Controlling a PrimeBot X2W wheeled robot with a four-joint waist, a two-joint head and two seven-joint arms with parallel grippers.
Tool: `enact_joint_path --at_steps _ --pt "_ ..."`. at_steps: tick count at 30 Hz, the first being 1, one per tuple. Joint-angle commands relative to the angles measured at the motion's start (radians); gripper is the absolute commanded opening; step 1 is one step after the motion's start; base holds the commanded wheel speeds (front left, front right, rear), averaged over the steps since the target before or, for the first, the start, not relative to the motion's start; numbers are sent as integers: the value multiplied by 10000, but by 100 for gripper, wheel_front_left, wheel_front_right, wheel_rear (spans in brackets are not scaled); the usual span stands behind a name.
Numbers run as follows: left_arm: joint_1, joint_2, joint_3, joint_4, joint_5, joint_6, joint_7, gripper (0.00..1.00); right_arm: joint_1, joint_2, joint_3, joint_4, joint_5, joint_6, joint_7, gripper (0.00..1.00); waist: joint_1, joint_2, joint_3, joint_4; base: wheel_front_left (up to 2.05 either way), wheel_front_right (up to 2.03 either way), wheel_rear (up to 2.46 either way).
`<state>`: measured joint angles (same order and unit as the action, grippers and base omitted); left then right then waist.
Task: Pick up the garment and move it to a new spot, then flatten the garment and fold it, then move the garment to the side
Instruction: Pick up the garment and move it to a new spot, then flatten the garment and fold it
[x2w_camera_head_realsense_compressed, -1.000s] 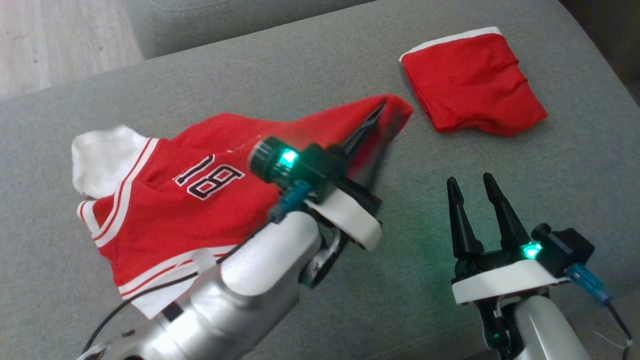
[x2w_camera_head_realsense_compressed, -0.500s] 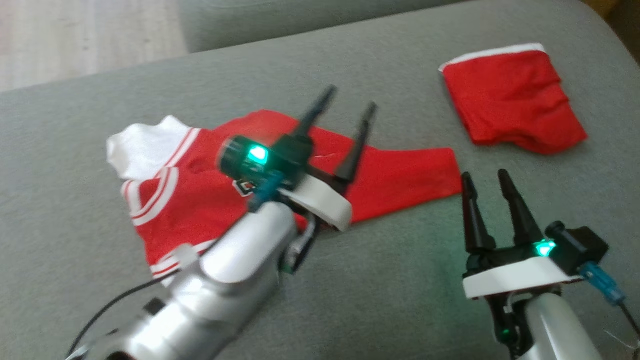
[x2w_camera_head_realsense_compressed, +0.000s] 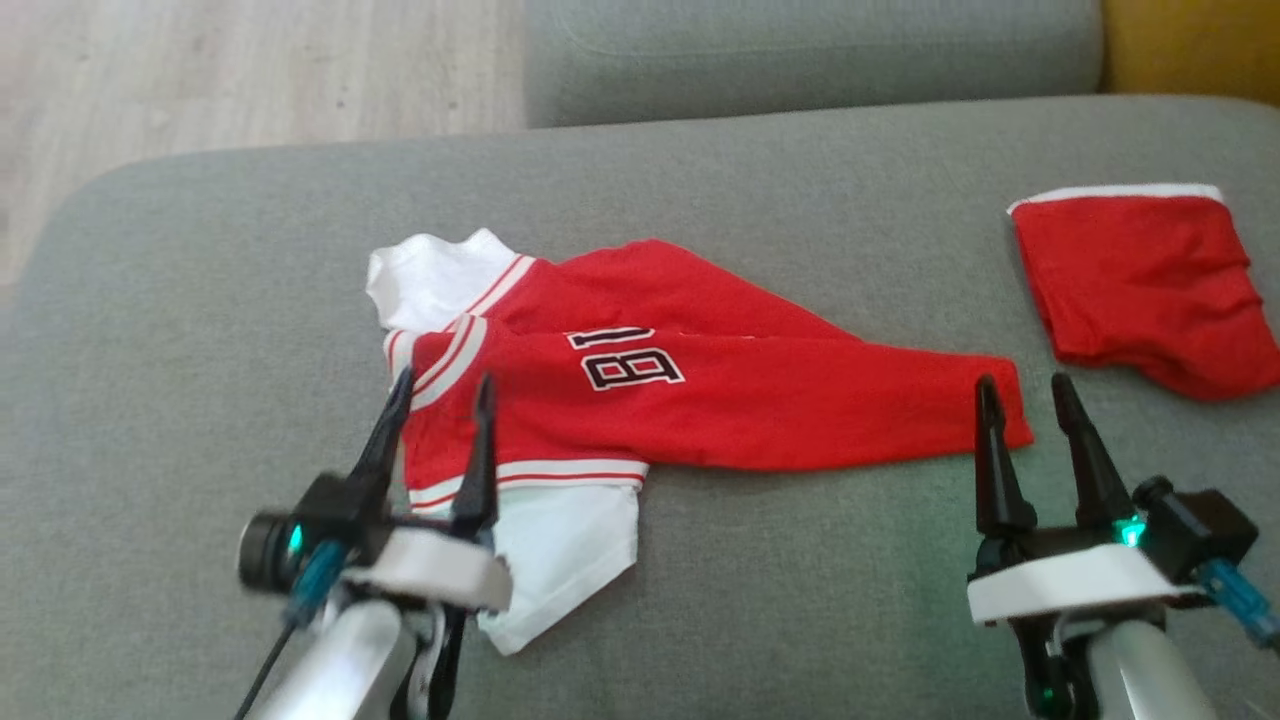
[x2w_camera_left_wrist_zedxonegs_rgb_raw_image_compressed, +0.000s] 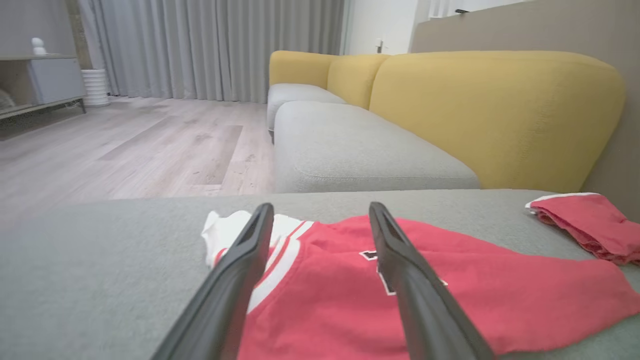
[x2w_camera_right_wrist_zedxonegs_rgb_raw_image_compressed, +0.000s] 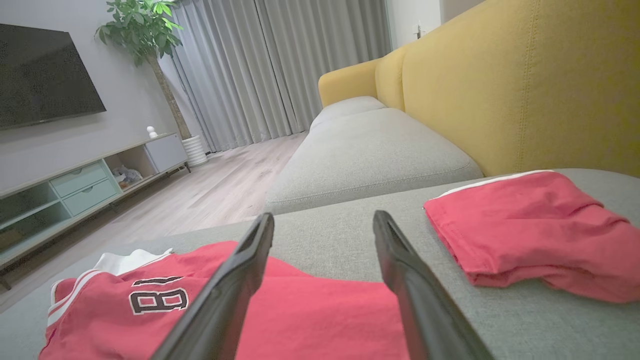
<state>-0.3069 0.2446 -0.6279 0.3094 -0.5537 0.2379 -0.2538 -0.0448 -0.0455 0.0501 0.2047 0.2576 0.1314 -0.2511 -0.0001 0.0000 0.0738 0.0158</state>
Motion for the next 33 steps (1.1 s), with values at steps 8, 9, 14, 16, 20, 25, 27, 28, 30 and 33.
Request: enact_joint_path --at_steps 8,9,14,16,20,25,27,28,30,33 --pt "722 -125 1435 -590 500 -179 -79 100 -120 -47 310 -217 -58 -7 -107 100 1 0 -278 73 0 0 0" --pt "728 -141 1490 -544 562 -226 -79 100 -140 -47 342 -215 -61 -7 -107 100 1 0 -278 34 0 0 0" --pt "748 -205 1515 22 540 -435 -77 100 -170 -47 389 -258 -43 -7 -107 100 1 0 -194 -183 0 0 0" --pt "763 -245 1453 289 510 -458 -17 100 -156 -47 351 -276 -26 -7 -107 100 1 0 -145 -217 0 0 0" --pt "801 -356 1375 688 458 -490 12 100 -100 -47 318 -287 -14 -7 -107 100 1 0 -129 -203 0 0 0" --pt "754 -435 1415 1006 439 -526 -22 100 -107 -47 321 -243 -24 -7 -107 100 1 0 -208 -136 0 0 0" --pt "716 -432 1439 1054 439 -533 -27 100 -114 -47 333 -243 -23 -7 -107 100 1 0 -212 -135 0 0 0" --pt "671 -423 1467 1100 441 -533 -31 100 -119 -47 348 -246 -23 -7 -107 100 1 0 -211 -142 0 0 0" --pt "564 -373 1519 1229 458 -512 -36 100 -141 -47 408 -266 -22 -7 -107 100 1 0 -165 -198 0 0 0" --pt "332 -281 1543 1562 461 -462 177 100 -177 -47 455 -291 -27 -7 -107 100 1 0 -17 -313 0 0 0"
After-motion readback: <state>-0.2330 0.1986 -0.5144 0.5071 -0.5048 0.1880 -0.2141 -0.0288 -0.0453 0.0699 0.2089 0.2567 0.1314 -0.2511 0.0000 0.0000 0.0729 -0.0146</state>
